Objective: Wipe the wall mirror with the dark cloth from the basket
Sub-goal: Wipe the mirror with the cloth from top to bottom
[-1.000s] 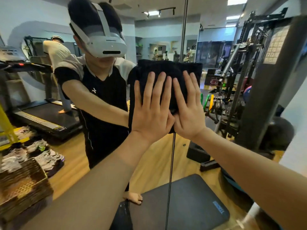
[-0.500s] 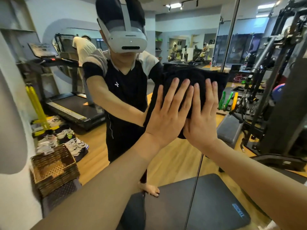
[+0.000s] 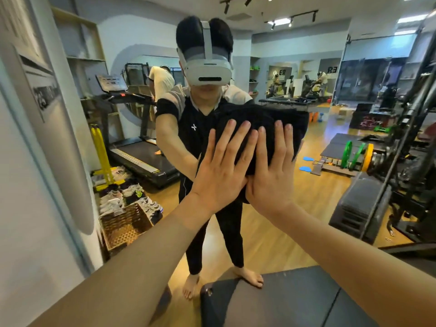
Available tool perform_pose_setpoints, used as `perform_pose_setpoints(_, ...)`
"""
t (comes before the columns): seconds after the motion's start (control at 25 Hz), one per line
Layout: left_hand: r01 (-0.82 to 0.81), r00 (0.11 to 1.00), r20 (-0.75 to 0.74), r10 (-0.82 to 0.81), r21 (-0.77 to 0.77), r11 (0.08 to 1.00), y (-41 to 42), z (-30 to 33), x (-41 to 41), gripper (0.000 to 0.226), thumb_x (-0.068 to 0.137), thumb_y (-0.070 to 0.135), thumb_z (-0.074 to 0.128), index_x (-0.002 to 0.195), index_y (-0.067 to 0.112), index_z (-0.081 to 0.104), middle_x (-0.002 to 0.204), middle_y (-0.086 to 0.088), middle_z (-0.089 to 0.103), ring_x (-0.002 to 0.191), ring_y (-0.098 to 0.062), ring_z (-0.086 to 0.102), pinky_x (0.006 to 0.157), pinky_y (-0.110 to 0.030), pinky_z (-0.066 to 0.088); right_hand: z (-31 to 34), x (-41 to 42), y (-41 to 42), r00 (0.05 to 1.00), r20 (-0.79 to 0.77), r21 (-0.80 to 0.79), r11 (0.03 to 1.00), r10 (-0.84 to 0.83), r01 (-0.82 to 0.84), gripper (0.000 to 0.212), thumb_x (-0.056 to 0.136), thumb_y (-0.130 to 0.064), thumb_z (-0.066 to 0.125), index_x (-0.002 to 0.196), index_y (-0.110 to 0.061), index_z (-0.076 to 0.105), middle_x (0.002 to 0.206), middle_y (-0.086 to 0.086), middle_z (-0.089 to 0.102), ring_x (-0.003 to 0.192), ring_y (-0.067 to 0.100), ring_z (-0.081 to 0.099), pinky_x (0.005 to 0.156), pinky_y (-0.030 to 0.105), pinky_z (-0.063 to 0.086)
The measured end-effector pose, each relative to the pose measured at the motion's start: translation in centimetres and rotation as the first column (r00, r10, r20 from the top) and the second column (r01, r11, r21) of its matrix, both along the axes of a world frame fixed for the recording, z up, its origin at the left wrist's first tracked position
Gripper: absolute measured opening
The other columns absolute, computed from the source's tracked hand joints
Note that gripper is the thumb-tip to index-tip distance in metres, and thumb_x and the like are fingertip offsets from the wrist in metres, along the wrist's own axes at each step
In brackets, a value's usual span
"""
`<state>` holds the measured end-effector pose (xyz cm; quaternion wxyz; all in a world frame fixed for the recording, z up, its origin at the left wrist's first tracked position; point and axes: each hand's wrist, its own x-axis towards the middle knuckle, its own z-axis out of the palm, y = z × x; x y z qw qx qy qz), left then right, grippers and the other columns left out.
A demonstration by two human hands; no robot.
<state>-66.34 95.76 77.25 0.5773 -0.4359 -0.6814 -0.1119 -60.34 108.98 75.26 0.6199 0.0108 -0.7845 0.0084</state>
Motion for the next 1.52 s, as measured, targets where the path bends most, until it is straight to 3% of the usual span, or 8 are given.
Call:
perform_pose_setpoints(0.12, 0.005, 1.0, -0.005, -0.005, -0.002, 1.0, -6.3, 0.1, -2.5, 0.05, 0.109, 0.026, 0.033, 0.155, 0.007, 0.033, 0.16, -0.016, 0.024, 0.15, -0.039, 0.027, 0.122, -0.06, 0.024, -0.2, -2.7, -6.1, 1.0, -0.01, -0.003, 1.0, -0.007, 0.007, 0.067, 0.104, -0.035, 0.051, 0.156, 0.001, 0.029, 0.16, 0.037, 0.026, 0.152, 0.054, 0.016, 0.113, 0.077, 0.027)
perform_pose_setpoints(0.28, -0.064, 0.997, -0.042, 0.063, -0.025, 0.998, -14.8, 1.1, -5.4, 0.055, 0.105, 0.026, 0.04, 0.156, 0.006, 0.033, 0.16, -0.018, 0.024, 0.15, -0.04, 0.025, 0.121, -0.061, 0.026, 0.7, -5.8, -14.6, 0.999, -0.036, -0.021, 1.0, -0.014, 0.013, 0.065, 0.103, -0.039, 0.043, 0.157, -0.004, 0.032, 0.161, 0.033, 0.03, 0.153, 0.05, 0.019, 0.119, 0.075, 0.019)
perform_pose_setpoints(0.44, -0.106, 0.993, -0.049, 0.108, 0.031, 0.994, -24.3, 1.9, -9.0, 0.056, 0.106, 0.027, 0.047, 0.154, 0.004, 0.03, 0.157, -0.018, 0.026, 0.149, -0.041, 0.024, 0.122, -0.063, 0.024, 2.1, -9.3, -23.6, 0.999, -0.032, 0.042, 0.999, 0.019, -0.018, 0.069, 0.099, -0.039, 0.052, 0.158, -0.007, 0.037, 0.164, 0.024, 0.024, 0.155, 0.042, 0.016, 0.122, 0.071, 0.015)
perform_pose_setpoints(0.56, -0.147, 0.984, -0.09, 0.153, 0.07, 0.987, -28.1, 1.2, -10.7, 0.052, 0.104, 0.023, 0.053, 0.149, 0.001, 0.036, 0.153, -0.019, 0.03, 0.146, -0.043, 0.029, 0.122, -0.061, 0.025, 1.5, -10.9, -27.1, 0.997, -0.011, 0.072, 0.995, 0.076, -0.075, 0.065, 0.104, -0.044, 0.039, 0.159, -0.011, 0.031, 0.164, 0.019, 0.019, 0.155, 0.038, 0.015, 0.124, 0.068, 0.015)
perform_pose_setpoints(0.84, -0.136, 0.987, -0.069, 0.146, 0.139, 0.981, -28.1, 0.1, -10.3, 0.055, 0.102, 0.022, 0.059, 0.148, 0.002, 0.035, 0.151, -0.018, 0.031, 0.145, -0.043, 0.03, 0.114, -0.063, 0.036, 0.6, -11.2, -27.6, 0.992, -0.104, 0.055, 0.996, 0.073, -0.068, 0.058, 0.106, -0.044, 0.037, 0.153, -0.012, 0.049, 0.158, 0.021, 0.044, 0.151, 0.035, 0.026, 0.122, 0.066, 0.024)
perform_pose_setpoints(1.04, -0.151, 0.985, -0.056, 0.16, 0.141, 0.978, -28.4, -2.0, -10.3, 0.058, 0.103, 0.027, 0.055, 0.15, 0.0, 0.034, 0.154, -0.016, 0.027, 0.148, -0.042, 0.026, 0.115, -0.061, 0.035, -1.1, -11.6, -27.4, 0.992, -0.096, 0.104, 0.992, 0.076, -0.066, 0.061, 0.104, -0.043, 0.041, 0.156, -0.012, 0.045, 0.161, 0.022, 0.039, 0.153, 0.036, 0.022, 0.125, 0.064, 0.019)
perform_pose_setpoints(1.2, -0.197, 0.975, -0.058, 0.214, 0.218, 0.956, -28.7, -5.9, -10.2, 0.058, 0.103, 0.028, 0.052, 0.15, -0.005, 0.039, 0.155, -0.024, 0.034, 0.149, -0.043, 0.027, 0.122, -0.058, 0.024, -4.3, -11.7, -27.7, 0.993, -0.09, 0.188, 0.981, 0.07, -0.052, 0.064, 0.103, -0.045, 0.042, 0.159, -0.012, 0.04, 0.164, 0.021, 0.034, 0.156, 0.038, 0.024, 0.126, 0.062, 0.014)
perform_pose_setpoints(1.52, -0.27, 0.96, -0.003, 0.278, 0.227, 0.936, -26.4, -10.9, -8.6, 0.065, 0.101, 0.027, 0.047, 0.157, 0.0, 0.025, 0.16, -0.025, 0.025, 0.152, -0.041, 0.018, 0.124, -0.055, 0.023, -8.0, -11.1, -24.9, 0.987, -0.136, 0.291, 0.956, 0.082, -0.039, 0.059, 0.104, -0.033, 0.046, 0.159, -0.014, 0.037, 0.166, 0.018, 0.032, 0.158, 0.036, 0.02, 0.127, 0.061, 0.012)
